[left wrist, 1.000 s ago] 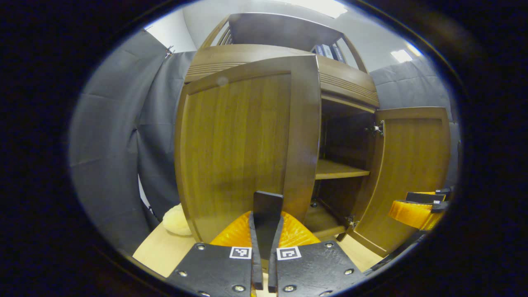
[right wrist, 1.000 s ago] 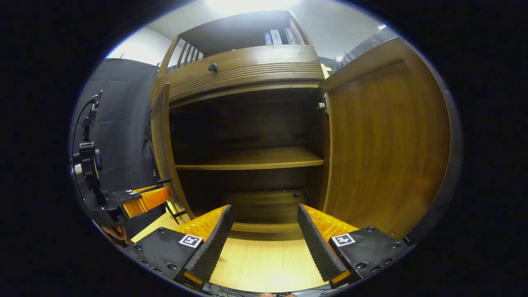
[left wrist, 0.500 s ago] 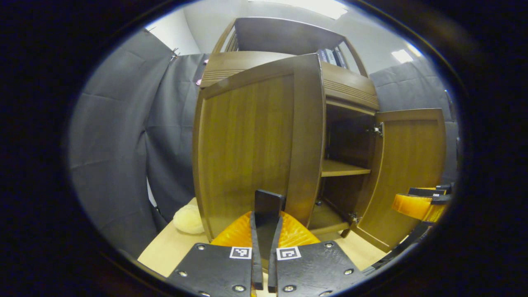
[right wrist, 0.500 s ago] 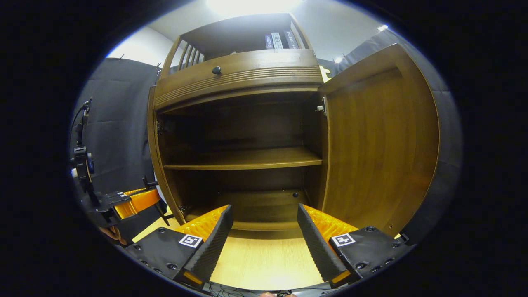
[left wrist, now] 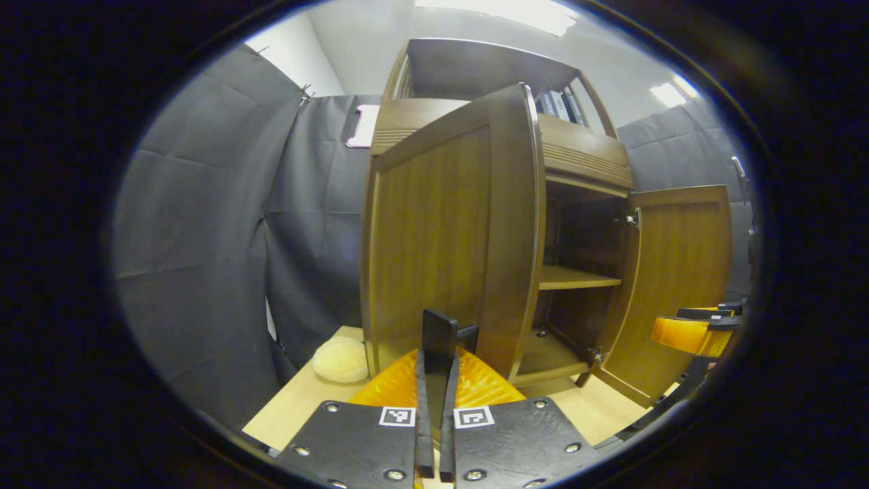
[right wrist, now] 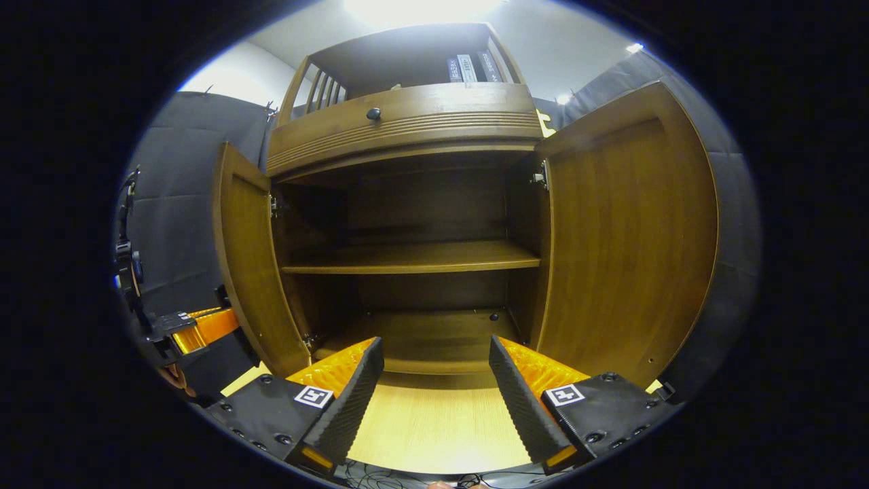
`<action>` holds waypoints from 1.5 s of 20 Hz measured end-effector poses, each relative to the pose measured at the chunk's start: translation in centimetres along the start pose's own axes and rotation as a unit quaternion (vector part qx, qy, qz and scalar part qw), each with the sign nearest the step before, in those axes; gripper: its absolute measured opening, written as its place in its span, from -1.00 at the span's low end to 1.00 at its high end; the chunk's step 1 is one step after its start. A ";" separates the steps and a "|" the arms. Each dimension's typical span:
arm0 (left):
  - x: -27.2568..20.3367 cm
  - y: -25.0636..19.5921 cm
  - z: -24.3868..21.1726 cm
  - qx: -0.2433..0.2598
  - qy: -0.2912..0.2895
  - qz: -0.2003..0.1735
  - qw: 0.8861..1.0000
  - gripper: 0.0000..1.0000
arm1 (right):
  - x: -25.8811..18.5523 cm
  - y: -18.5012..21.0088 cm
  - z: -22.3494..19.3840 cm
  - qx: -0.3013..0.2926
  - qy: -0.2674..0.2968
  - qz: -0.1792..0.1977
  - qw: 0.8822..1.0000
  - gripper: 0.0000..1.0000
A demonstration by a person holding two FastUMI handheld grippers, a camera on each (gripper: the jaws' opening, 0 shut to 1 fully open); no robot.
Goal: Open the right door of the double-door shoe cabinet with the right hand, and open the left door with the left hand.
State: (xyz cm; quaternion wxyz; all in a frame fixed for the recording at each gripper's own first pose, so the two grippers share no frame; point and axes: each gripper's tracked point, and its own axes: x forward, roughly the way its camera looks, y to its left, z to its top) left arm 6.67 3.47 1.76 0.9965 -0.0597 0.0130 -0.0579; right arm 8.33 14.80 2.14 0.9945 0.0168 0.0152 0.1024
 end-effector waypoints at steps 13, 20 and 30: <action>-0.3 1.4 1.2 -0.016 -0.024 -0.050 0.998 -0.89 | -0.4 2.3 0.2 -0.017 0.005 0.014 1.000 0.86; -0.4 2.2 1.4 -0.023 -0.032 -0.062 0.997 -0.91 | -0.2 1.5 0.9 -0.010 0.016 -0.009 1.000 0.84; -1.8 4.0 2.6 -0.015 -0.035 -0.001 0.999 -0.91 | 0.4 -1.0 1.2 0.004 0.033 -0.052 0.998 0.86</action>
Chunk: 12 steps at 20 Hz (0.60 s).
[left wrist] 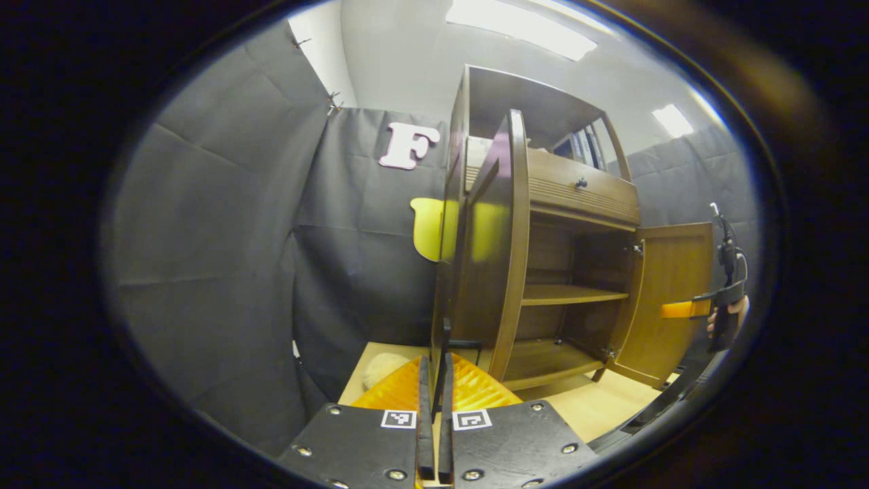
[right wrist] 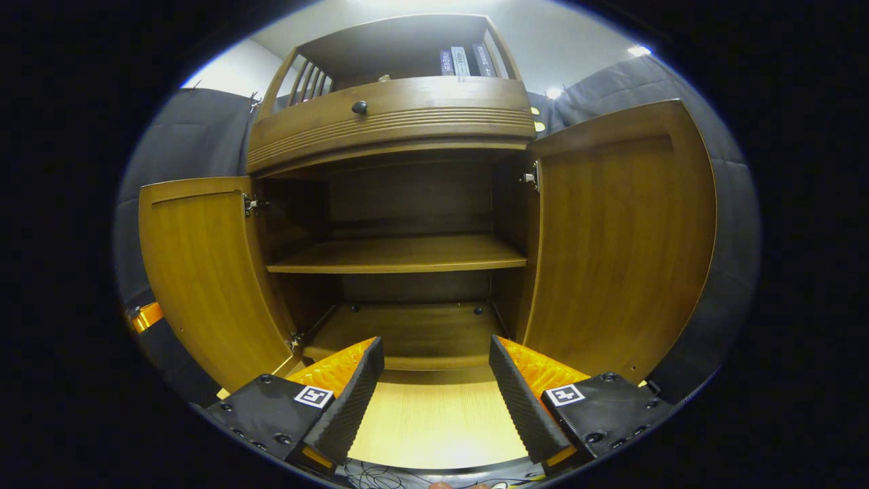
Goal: Open the right door of the double-door shoe cabinet with the right hand, and open the left door with the left hand.
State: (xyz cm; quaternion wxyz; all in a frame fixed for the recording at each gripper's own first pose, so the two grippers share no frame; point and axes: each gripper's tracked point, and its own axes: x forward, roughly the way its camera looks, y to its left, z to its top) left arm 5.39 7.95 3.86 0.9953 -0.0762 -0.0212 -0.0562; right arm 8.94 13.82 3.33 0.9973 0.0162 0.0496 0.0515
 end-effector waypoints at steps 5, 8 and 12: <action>-1.0 -0.2 1.5 0.001 -0.036 0.018 0.999 -0.92 | 0.8 -2.0 0.8 -0.015 0.004 -0.012 1.000 0.96; -0.2 -1.3 1.7 -0.017 -0.037 0.011 0.999 -0.80 | 1.0 -2.9 1.0 -0.033 0.000 0.000 0.999 0.96; -0.1 -3.5 2.0 -0.013 -0.034 0.000 0.999 0.04 | 0.9 -4.4 1.2 -0.045 -0.003 0.022 0.999 0.96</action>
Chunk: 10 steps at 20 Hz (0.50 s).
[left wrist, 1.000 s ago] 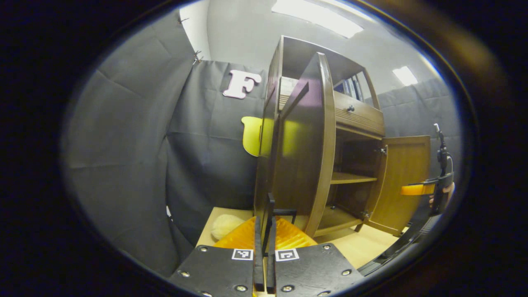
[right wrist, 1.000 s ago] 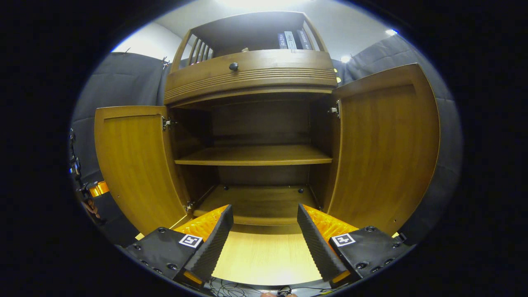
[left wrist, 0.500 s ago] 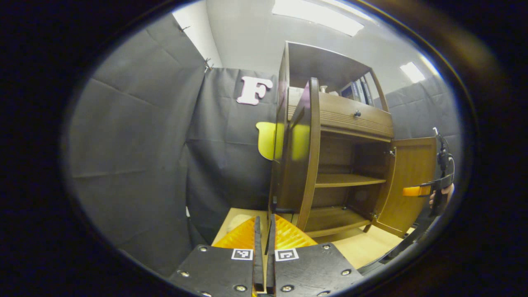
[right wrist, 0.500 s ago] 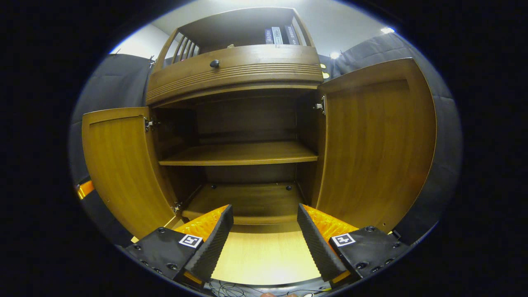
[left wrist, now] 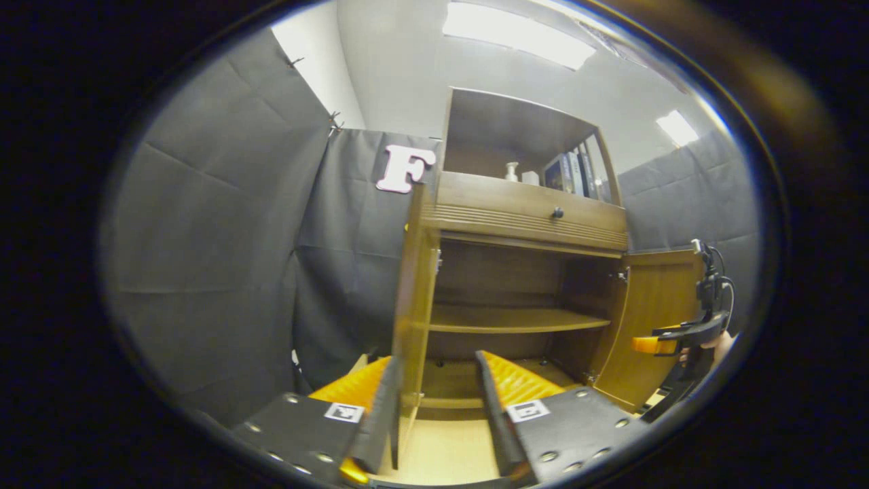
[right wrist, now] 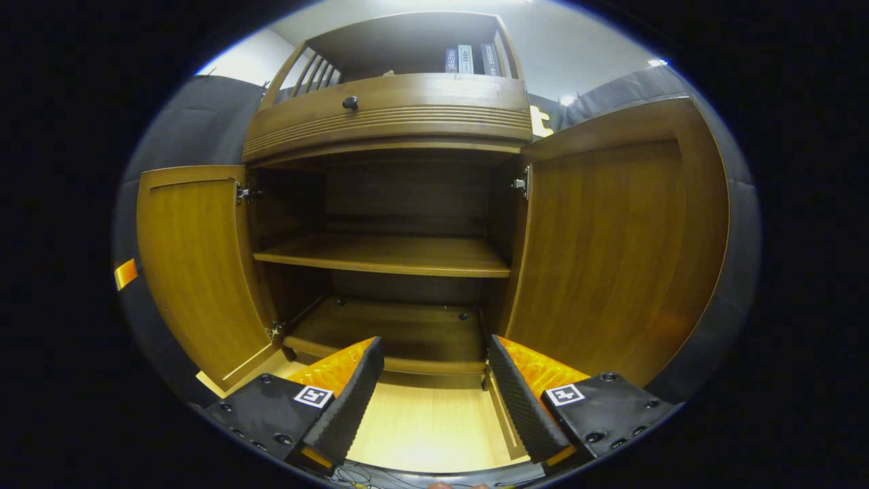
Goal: Open the right door of the double-door shoe cabinet with the right hand, and open the left door with the left hand.
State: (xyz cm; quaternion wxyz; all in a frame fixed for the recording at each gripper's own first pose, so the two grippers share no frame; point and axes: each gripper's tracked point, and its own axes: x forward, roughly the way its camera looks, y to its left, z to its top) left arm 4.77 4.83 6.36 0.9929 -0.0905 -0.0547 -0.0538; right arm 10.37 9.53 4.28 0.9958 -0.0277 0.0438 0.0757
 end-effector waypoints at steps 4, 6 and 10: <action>0.7 -0.8 0.0 0.005 0.005 0.015 1.000 0.87 | -0.8 -0.8 0.0 0.008 -0.004 0.029 1.000 0.87; 1.6 -0.8 0.5 0.006 0.000 0.036 0.999 0.87 | -1.4 -0.9 -0.3 0.011 -0.006 0.048 0.999 0.87; 4.3 -1.3 1.7 -0.039 0.003 0.077 0.996 0.87 | -2.1 -0.5 -1.3 0.007 -0.006 0.081 0.997 0.96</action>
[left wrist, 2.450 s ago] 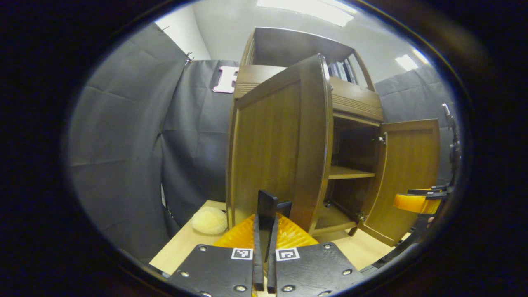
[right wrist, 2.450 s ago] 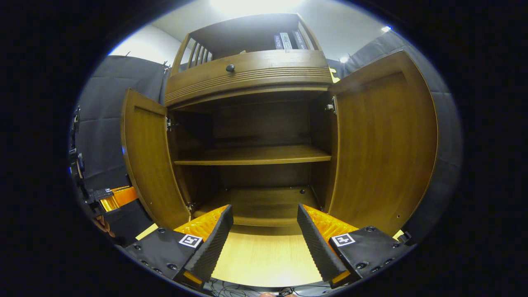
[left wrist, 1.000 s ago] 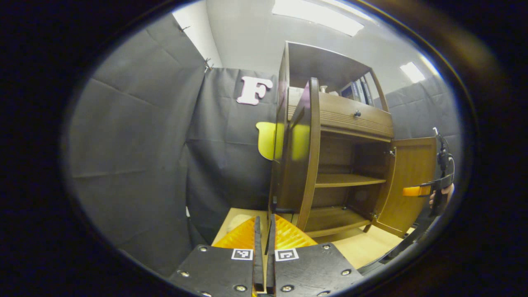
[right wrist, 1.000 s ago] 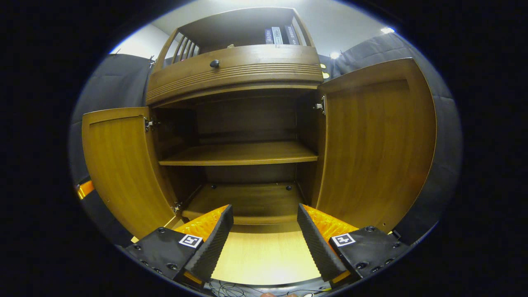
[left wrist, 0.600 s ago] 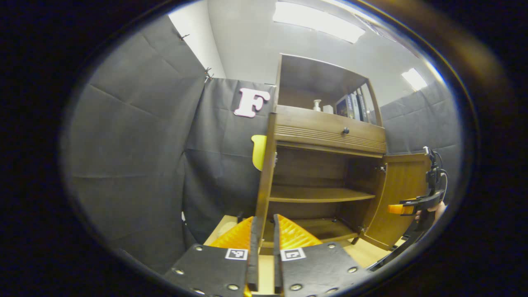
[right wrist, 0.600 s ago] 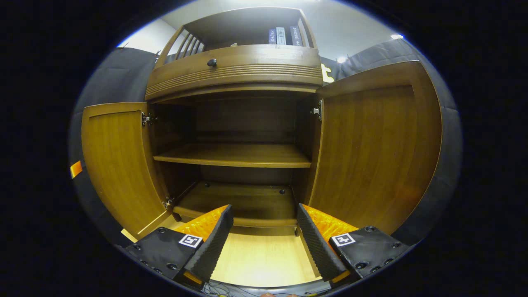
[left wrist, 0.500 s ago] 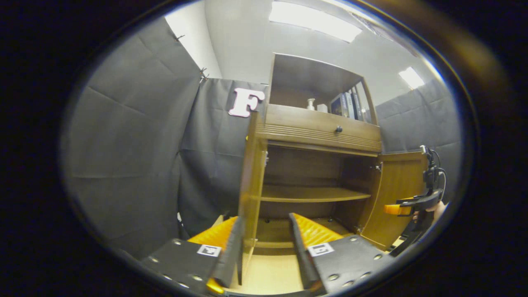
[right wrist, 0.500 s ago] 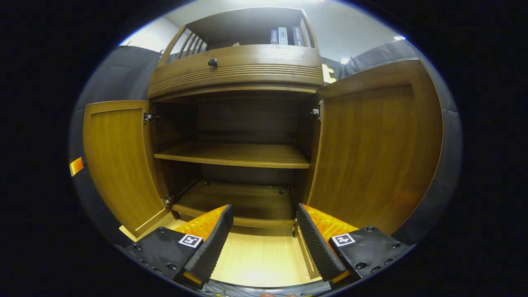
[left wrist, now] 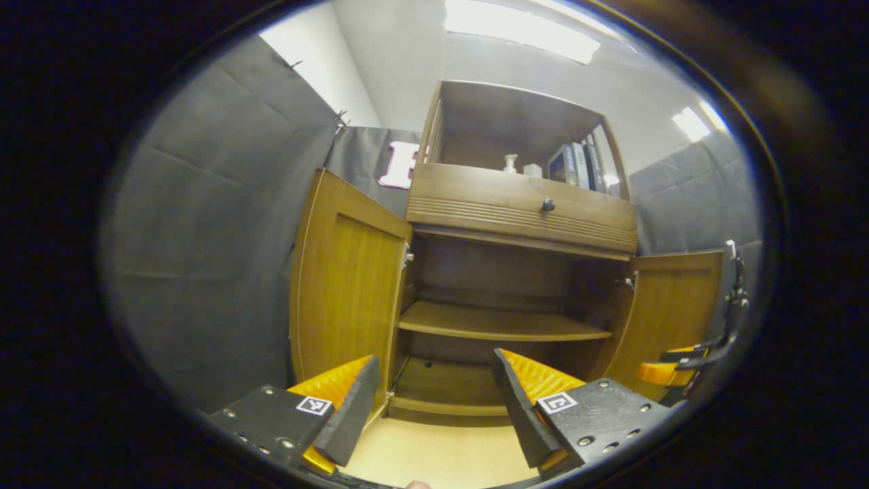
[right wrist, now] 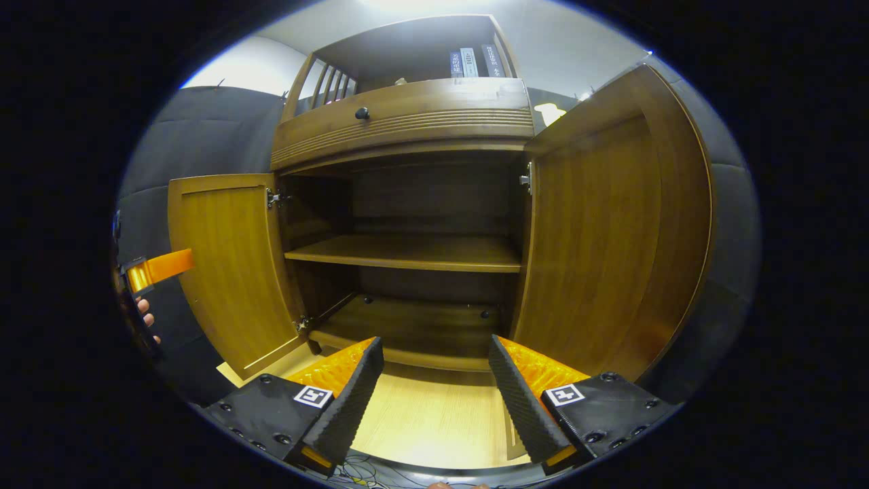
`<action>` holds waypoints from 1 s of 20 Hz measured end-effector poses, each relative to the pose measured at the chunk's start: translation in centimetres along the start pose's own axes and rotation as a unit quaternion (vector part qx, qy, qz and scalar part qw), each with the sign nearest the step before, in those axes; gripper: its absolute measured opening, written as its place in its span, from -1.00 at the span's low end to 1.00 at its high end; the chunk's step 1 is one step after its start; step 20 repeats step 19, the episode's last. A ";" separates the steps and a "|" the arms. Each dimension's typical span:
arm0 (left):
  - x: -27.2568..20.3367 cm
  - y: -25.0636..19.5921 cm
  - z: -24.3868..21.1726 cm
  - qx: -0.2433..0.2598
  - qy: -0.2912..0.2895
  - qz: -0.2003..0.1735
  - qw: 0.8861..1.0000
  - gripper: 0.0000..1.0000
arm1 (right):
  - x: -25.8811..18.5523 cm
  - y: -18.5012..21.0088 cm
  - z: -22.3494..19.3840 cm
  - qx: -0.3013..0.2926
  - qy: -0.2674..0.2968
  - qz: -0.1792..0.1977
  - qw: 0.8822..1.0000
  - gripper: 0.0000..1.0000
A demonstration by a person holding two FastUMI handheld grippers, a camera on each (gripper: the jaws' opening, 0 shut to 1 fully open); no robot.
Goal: Open the right door of the double-door shoe cabinet with the right hand, and open the left door with the left hand.
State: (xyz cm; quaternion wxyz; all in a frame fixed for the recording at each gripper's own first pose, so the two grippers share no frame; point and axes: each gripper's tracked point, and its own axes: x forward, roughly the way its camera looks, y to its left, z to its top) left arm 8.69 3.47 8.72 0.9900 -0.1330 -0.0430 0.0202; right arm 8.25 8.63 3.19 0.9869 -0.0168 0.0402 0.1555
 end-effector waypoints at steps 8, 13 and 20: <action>1.2 0.4 -2.8 -0.057 0.052 0.018 0.997 0.87 | -0.2 0.7 -0.4 0.000 -0.014 0.032 0.999 0.86; 2.2 -0.6 -3.0 -0.014 0.070 0.000 0.997 0.87 | -0.1 0.8 -0.9 0.001 -0.011 0.031 0.999 0.86; 3.0 -1.6 -4.2 0.009 0.098 -0.019 0.995 0.89 | -0.2 0.5 -0.1 0.000 -0.026 0.022 0.999 0.96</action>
